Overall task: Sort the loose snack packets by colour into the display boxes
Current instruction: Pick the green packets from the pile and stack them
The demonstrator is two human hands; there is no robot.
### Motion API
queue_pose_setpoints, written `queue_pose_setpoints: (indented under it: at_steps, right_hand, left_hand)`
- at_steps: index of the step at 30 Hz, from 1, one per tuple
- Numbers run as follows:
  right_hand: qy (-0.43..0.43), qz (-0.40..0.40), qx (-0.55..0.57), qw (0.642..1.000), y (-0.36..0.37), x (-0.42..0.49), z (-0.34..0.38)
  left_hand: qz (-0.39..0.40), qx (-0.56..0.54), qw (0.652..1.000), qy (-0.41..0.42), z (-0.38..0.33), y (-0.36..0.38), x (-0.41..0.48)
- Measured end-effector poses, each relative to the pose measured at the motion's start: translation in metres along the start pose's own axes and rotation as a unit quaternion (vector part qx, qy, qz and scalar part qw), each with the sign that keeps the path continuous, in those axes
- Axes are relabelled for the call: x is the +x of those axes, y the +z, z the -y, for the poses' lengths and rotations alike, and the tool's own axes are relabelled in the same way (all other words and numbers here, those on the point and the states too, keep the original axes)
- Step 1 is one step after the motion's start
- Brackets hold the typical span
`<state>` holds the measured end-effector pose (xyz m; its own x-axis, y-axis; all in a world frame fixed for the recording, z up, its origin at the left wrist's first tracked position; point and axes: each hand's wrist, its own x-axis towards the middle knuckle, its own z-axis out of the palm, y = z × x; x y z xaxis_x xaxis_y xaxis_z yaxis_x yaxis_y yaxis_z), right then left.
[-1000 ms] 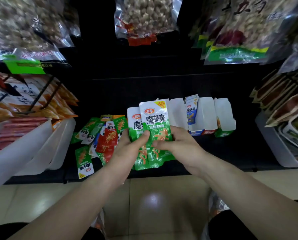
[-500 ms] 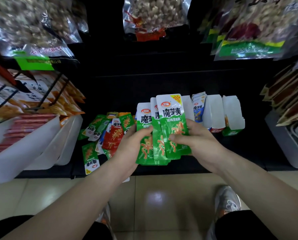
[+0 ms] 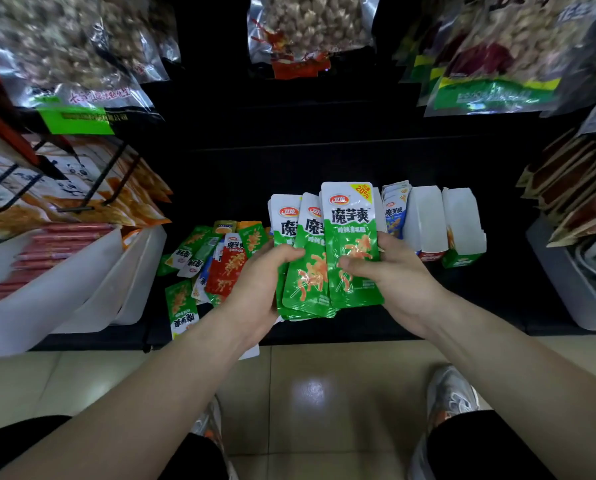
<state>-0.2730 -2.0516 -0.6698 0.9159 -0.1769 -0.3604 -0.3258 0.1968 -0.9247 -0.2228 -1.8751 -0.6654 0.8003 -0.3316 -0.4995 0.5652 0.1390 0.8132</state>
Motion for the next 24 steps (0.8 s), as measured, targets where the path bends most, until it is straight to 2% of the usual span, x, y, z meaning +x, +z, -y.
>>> queue_pose_setpoints:
  at_steps: [3,7,12,15,17,20,22,24]
  right_hand:
    - [0.001,0.004,0.025,1.0,-0.0005,0.0017,-0.0002]
    - [0.005,0.015,0.039,0.999,-0.0018,0.0031,-0.0003]
    - [0.017,0.025,0.046,0.998,-0.0006,0.0017,0.0008]
    - [0.019,0.025,0.048,0.998,-0.0006,0.0022,0.0]
    - [0.012,0.026,0.034,0.999,-0.0008,0.0018,-0.0003]
    - [0.003,0.019,0.024,1.0,-0.0016,0.0014,-0.0002]
    - [0.0,0.012,0.023,1.0,-0.0016,0.0013,-0.0005]
    - [0.0,0.006,0.019,1.0,-0.0014,0.0016,-0.0004]
  left_hand:
    - [-0.007,0.067,0.996,0.052,0.0009,-0.0004,0.0015]
    - [-0.032,0.116,0.99,0.076,0.0012,-0.0004,-0.0028]
    - [-0.05,0.059,0.996,0.038,-0.0017,0.0003,0.0008]
    - [-0.035,0.081,0.993,0.075,0.0004,-0.0003,0.0042]
    - [-0.051,0.122,0.987,0.096,0.0013,-0.0019,0.0017]
    - [-0.059,0.113,0.985,0.119,0.001,-0.0036,0.0002]
    - [-0.064,0.093,0.989,0.096,-0.0004,-0.0033,-0.0014]
    - [-0.044,0.022,0.997,0.052,-0.0028,-0.005,-0.002]
